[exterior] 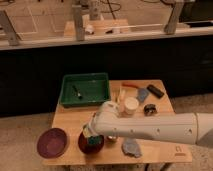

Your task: Wipe red bowl with sponge

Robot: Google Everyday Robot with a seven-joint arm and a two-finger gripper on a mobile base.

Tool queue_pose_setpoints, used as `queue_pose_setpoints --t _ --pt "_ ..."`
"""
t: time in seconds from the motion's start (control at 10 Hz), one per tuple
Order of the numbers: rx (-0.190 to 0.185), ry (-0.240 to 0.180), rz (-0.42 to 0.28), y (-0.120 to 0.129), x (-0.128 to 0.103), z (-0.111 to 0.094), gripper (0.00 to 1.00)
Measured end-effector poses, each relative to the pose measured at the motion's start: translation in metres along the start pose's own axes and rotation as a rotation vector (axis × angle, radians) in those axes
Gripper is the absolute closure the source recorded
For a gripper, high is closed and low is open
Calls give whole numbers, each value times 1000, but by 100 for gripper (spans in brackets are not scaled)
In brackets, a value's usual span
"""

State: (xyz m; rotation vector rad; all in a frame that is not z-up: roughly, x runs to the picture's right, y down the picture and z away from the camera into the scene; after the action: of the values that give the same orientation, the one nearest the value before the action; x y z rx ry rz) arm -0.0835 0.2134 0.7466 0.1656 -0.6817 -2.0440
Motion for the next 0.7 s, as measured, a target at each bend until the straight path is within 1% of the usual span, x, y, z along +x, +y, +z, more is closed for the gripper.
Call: queue_pose_setpoints --t 0.2,0.4,0.7 --pt "16 3 -19 -7 8 6 100" --pt "46 -3 -45 -22 15 12 100" --pt "76 -15 -59 -37 15 9 100"
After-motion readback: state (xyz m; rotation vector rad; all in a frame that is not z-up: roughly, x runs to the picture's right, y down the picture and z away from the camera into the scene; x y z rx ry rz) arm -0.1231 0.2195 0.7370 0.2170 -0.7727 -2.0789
